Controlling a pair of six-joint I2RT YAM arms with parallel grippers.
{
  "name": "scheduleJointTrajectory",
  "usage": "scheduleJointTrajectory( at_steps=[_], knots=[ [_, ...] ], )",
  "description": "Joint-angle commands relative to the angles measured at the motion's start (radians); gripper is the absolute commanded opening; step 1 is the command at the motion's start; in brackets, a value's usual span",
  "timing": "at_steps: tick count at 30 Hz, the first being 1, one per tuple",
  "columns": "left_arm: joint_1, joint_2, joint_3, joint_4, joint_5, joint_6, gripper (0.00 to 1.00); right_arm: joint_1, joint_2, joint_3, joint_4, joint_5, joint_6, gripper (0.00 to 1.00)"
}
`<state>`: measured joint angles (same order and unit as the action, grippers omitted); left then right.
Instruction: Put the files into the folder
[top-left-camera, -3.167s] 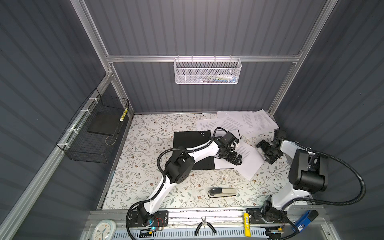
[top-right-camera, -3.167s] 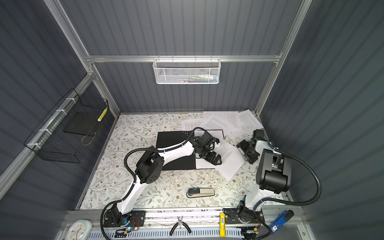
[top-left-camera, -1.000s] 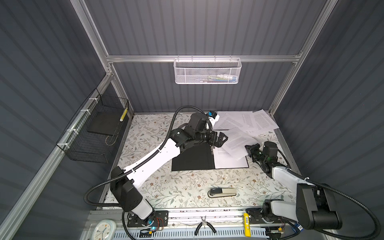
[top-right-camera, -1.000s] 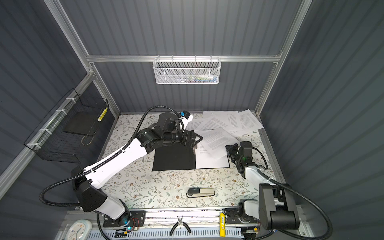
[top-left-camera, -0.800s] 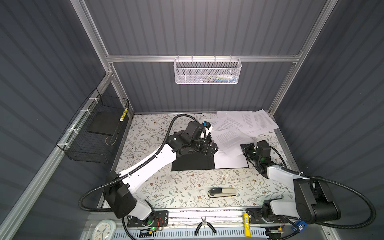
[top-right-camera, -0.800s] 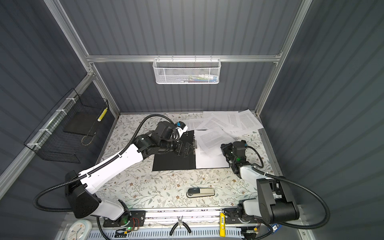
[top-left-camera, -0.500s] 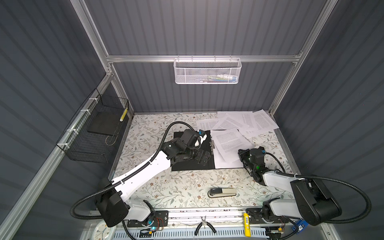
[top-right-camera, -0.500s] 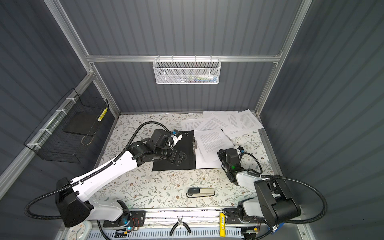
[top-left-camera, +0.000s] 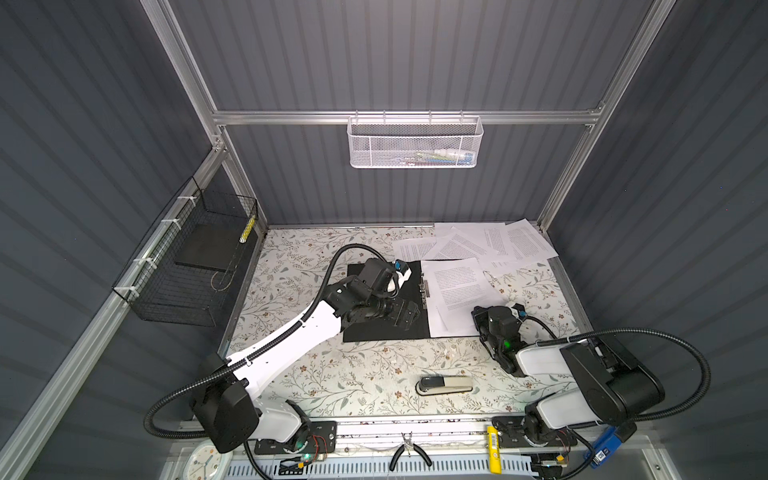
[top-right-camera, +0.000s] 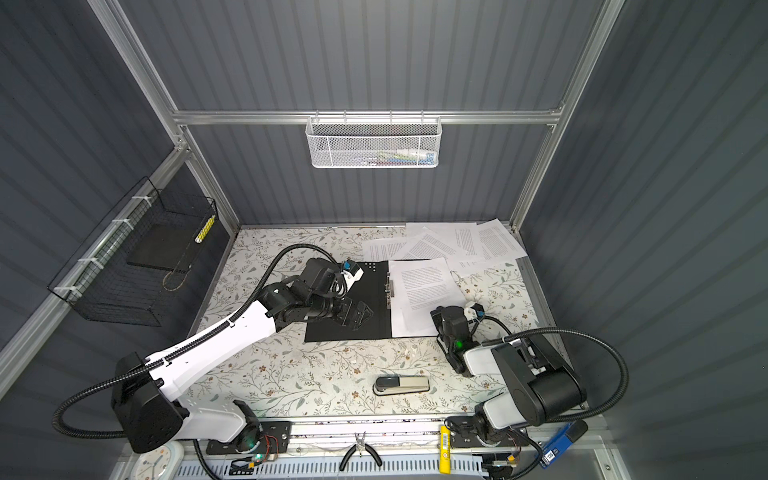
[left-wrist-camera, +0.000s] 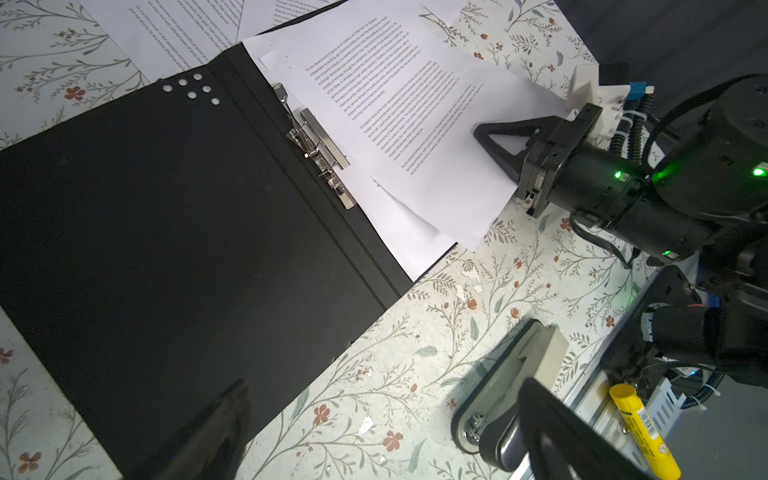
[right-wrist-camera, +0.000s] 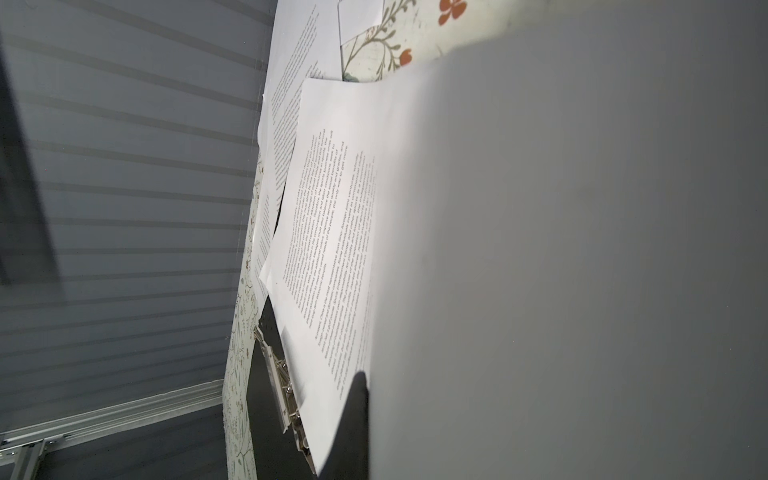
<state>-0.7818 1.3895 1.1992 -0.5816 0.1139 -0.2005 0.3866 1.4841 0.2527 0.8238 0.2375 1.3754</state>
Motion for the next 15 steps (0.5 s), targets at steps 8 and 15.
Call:
scheduleJointTrajectory(
  at_steps=[8, 15],
  knots=[
    [0.005, 0.003, -0.017, 0.013, 0.045, 0.007, 1.0, 0.074, 0.069, 0.009, 0.086, 0.085, 0.072, 0.0],
    [0.004, 0.0, -0.021, 0.017, 0.056, 0.004, 1.0, 0.116, 0.091, 0.003, 0.099, 0.126, 0.107, 0.0]
  ],
)
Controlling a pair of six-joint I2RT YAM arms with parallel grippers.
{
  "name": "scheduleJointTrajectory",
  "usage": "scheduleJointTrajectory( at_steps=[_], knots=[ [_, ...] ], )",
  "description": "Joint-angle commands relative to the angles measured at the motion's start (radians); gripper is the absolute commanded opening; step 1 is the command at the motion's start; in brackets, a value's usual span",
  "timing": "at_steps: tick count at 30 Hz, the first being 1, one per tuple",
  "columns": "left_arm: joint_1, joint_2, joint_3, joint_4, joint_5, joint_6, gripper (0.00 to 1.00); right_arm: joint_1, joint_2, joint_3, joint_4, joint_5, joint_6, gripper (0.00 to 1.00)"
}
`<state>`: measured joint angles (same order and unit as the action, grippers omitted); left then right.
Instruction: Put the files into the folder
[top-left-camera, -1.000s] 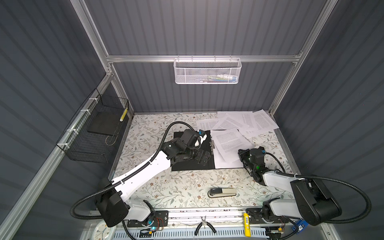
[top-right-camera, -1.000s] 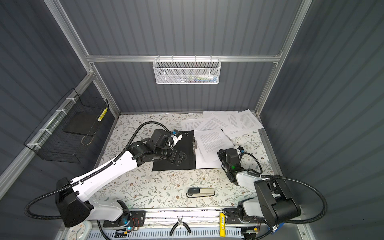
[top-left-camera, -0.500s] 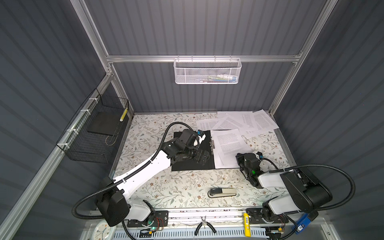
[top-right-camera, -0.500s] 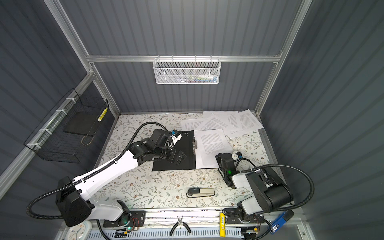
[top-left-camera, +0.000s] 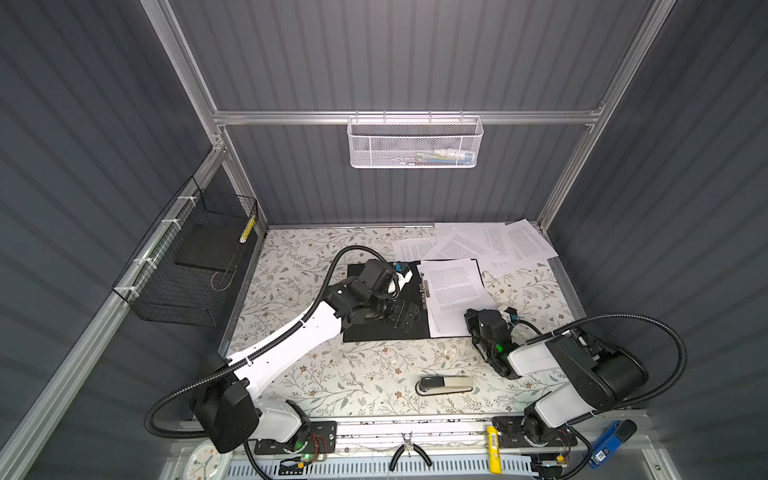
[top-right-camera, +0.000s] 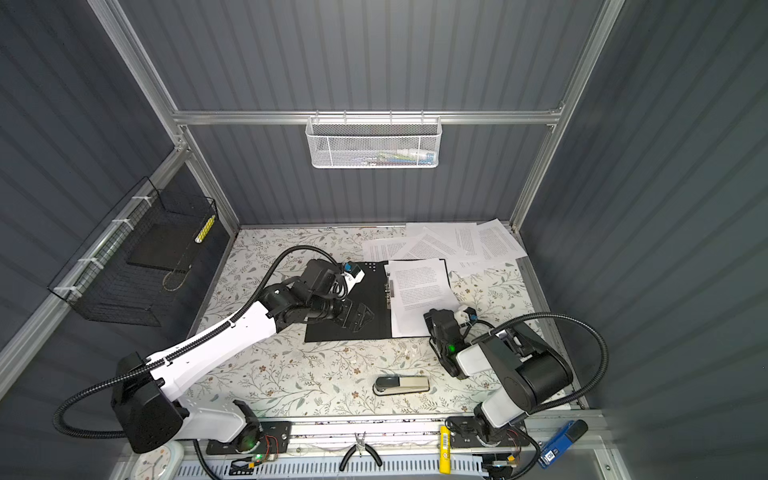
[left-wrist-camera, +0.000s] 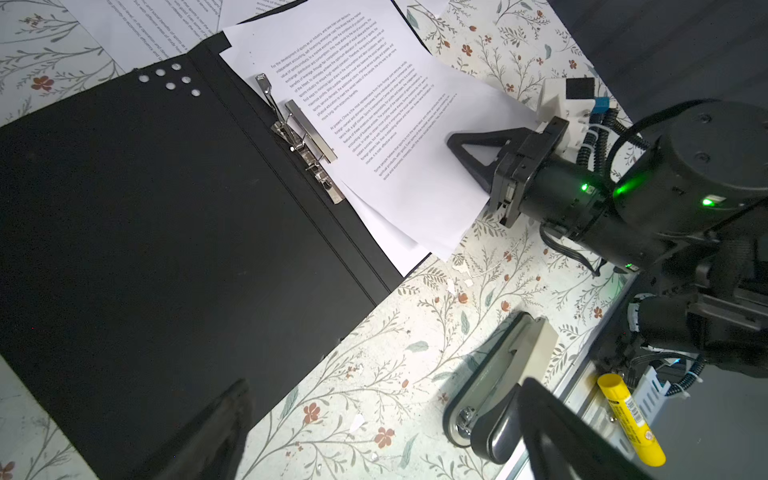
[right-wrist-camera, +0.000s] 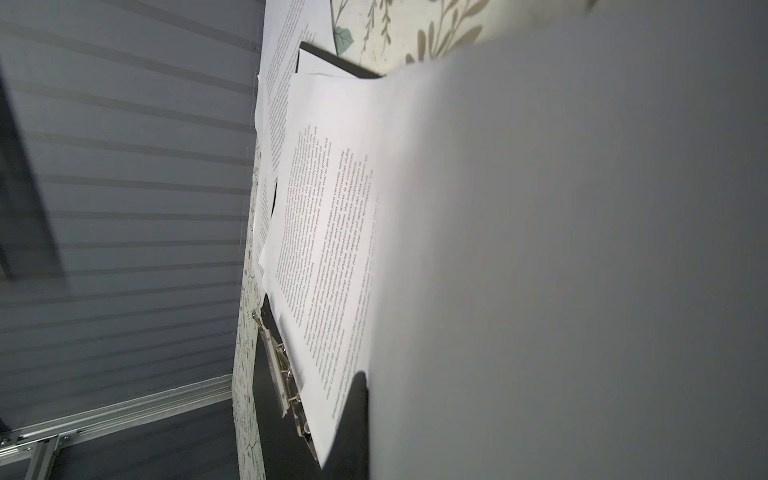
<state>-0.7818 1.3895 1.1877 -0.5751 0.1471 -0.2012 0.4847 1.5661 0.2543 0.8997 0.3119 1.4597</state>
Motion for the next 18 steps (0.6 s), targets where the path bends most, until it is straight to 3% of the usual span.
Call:
scheduleJointTrajectory(
  at_steps=[1, 18],
  knots=[
    [0.004, 0.0, -0.01, 0.01, 0.024, 0.005, 1.0, 0.022, 0.011, 0.0, 0.023, 0.057, 0.03, 0.0],
    [0.004, -0.004, -0.018, 0.016, 0.057, -0.004, 1.0, 0.069, 0.037, -0.001, 0.042, 0.088, 0.06, 0.04]
  ],
)
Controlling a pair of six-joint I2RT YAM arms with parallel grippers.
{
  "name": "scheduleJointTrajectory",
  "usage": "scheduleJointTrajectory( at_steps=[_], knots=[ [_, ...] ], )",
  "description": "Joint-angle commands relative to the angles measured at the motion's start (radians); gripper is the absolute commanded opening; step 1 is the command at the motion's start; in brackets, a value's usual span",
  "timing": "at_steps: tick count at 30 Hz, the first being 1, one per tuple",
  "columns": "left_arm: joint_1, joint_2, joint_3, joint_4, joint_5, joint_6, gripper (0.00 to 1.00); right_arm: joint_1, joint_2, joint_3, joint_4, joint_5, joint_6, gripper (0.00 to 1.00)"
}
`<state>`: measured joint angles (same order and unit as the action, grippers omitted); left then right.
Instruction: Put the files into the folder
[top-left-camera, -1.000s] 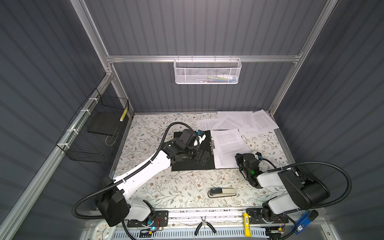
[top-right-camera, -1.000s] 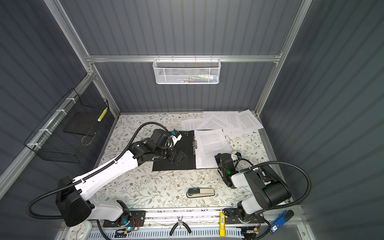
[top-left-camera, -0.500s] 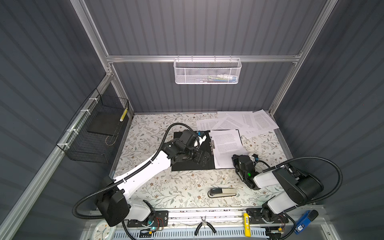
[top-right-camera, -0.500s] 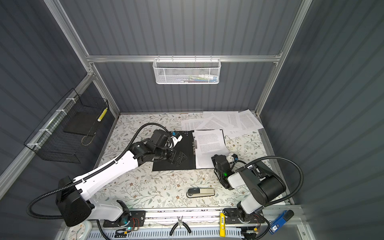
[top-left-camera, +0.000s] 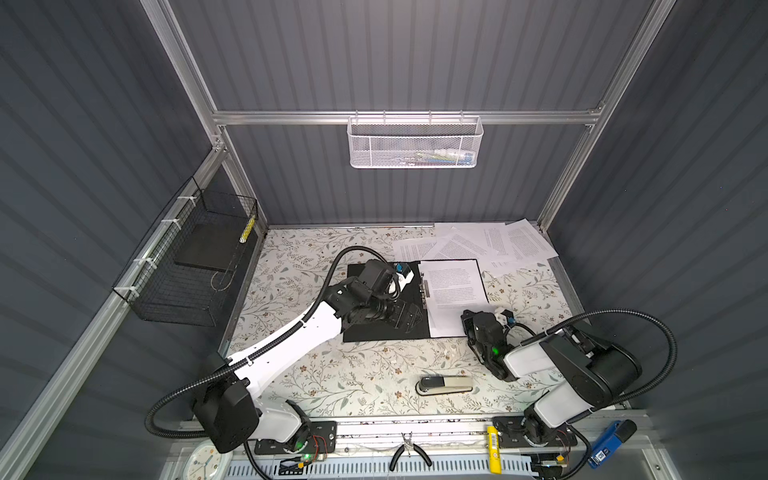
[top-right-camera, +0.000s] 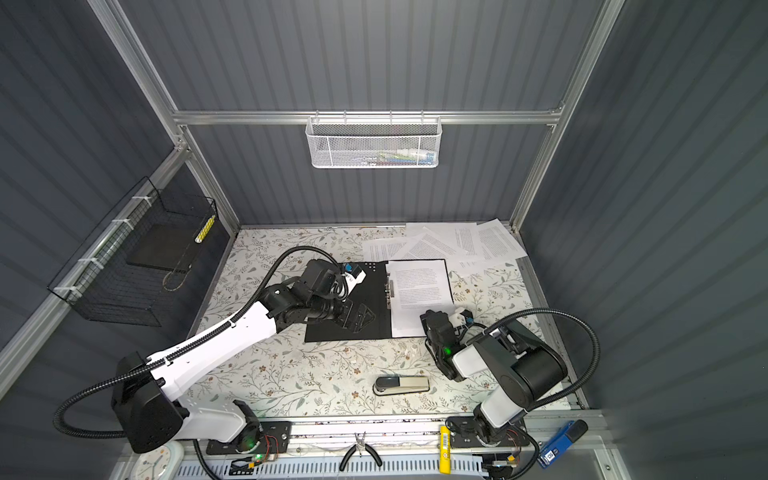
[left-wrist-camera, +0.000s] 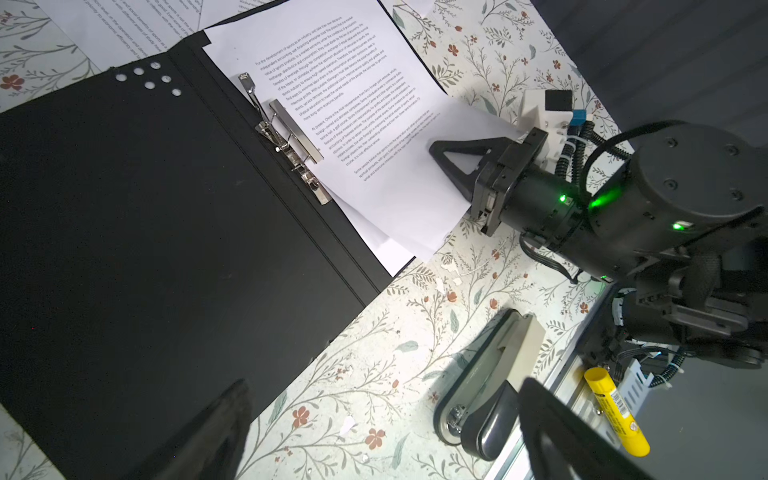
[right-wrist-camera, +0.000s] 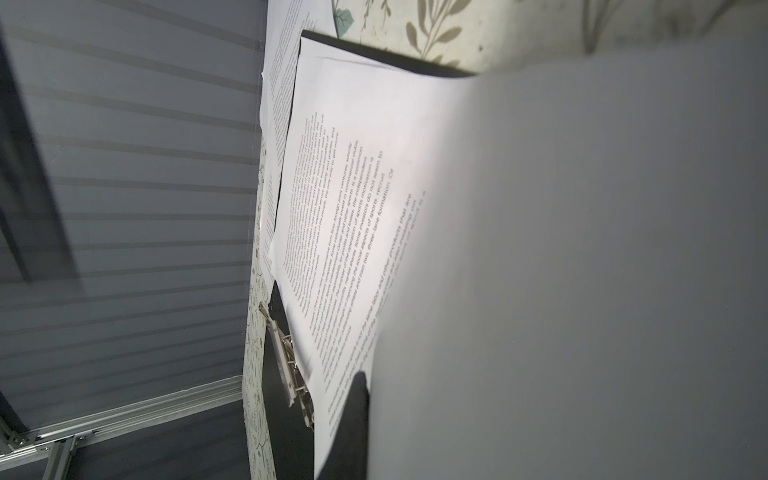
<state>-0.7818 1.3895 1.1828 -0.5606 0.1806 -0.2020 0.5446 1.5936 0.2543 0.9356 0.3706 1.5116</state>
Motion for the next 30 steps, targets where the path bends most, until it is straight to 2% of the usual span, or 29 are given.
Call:
scheduleJointTrajectory(
  at_steps=[1, 24, 30],
  knots=[
    [0.004, -0.005, -0.012, 0.004, 0.024, -0.004, 1.0, 0.01, 0.01, -0.001, 0.007, 0.029, 0.01, 0.05],
    [0.004, -0.006, -0.017, 0.006, 0.043, -0.007, 1.0, 0.029, 0.077, 0.028, 0.035, 0.04, 0.03, 0.09],
    [0.004, -0.006, -0.017, 0.007, 0.046, -0.007, 1.0, 0.031, 0.091, 0.036, 0.045, 0.033, 0.031, 0.14]
  ],
)
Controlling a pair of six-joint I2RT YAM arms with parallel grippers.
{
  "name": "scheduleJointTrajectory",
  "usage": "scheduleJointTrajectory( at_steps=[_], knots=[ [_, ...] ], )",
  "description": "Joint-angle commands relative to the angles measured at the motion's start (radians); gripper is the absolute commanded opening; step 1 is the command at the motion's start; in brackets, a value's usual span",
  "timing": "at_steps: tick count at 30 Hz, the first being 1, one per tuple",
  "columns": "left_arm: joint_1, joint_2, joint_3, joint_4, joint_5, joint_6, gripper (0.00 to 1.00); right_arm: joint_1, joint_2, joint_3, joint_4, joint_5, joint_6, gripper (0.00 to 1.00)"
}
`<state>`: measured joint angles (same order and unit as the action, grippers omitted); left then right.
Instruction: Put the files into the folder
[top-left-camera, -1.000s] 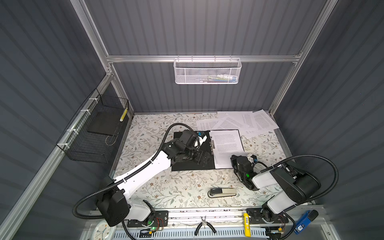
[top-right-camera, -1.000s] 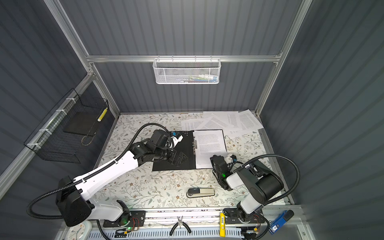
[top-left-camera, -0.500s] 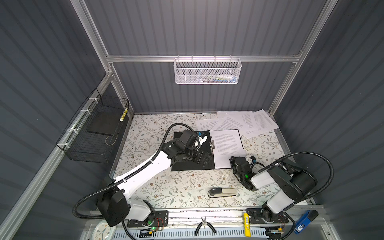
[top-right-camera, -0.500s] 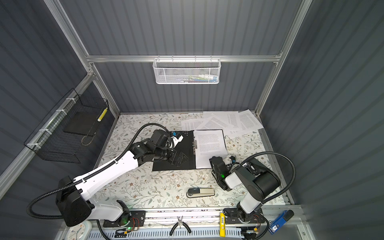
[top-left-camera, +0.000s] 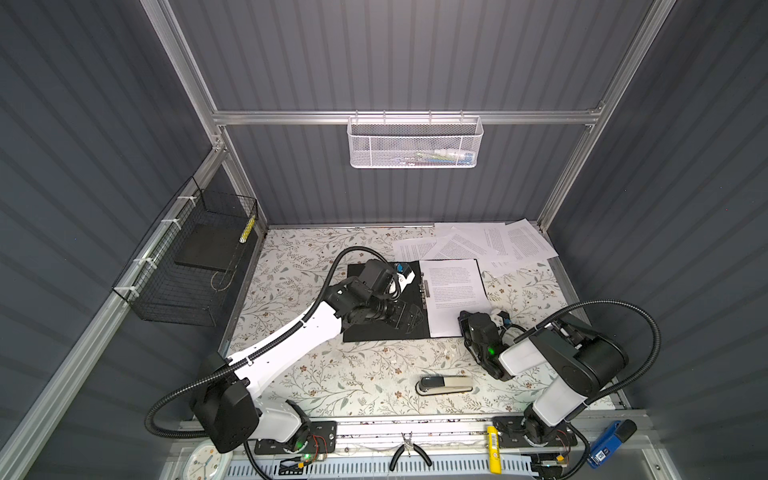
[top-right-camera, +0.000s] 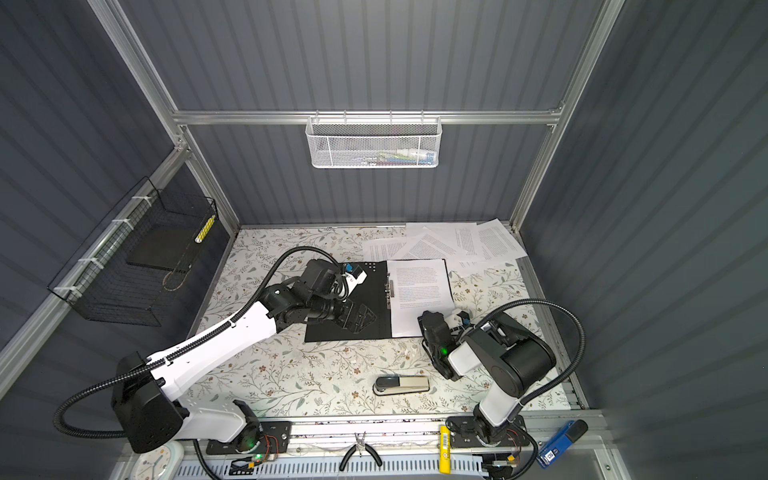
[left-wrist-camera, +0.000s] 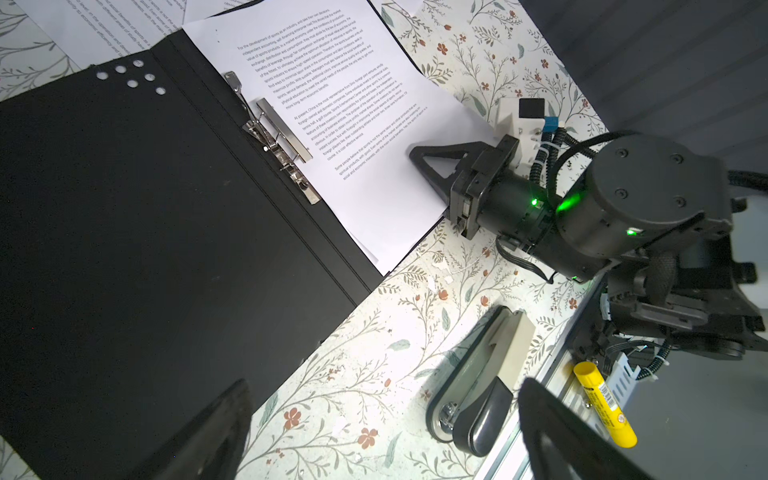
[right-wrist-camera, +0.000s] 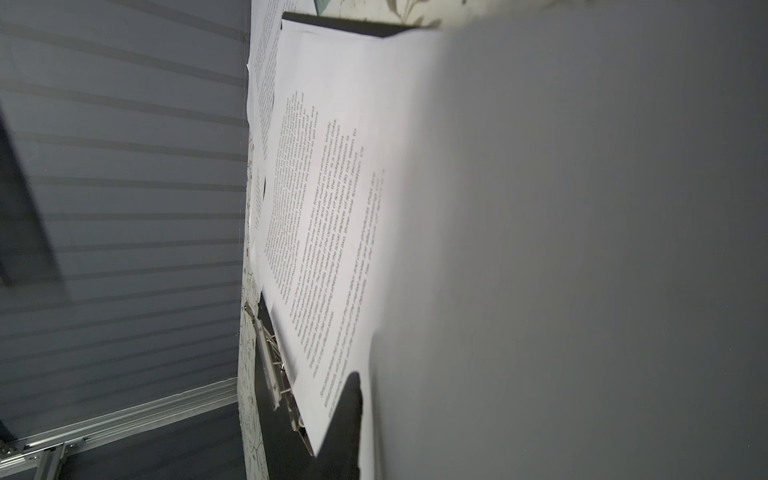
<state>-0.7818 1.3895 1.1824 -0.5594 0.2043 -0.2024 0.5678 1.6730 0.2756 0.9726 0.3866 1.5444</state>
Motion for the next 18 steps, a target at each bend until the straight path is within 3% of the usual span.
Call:
scheduleJointTrajectory(
  at_steps=[1, 12, 18],
  knots=[
    [0.004, -0.006, -0.017, 0.005, 0.023, -0.006, 1.0, 0.008, 0.012, 0.014, 0.008, 0.015, -0.001, 0.14],
    [0.004, -0.004, -0.017, 0.004, 0.022, -0.005, 1.0, 0.012, -0.011, 0.002, 0.002, 0.006, 0.004, 0.23],
    [0.005, -0.006, -0.017, 0.006, 0.023, -0.005, 1.0, 0.028, -0.039, 0.014, -0.062, 0.001, 0.037, 0.38]
  ],
)
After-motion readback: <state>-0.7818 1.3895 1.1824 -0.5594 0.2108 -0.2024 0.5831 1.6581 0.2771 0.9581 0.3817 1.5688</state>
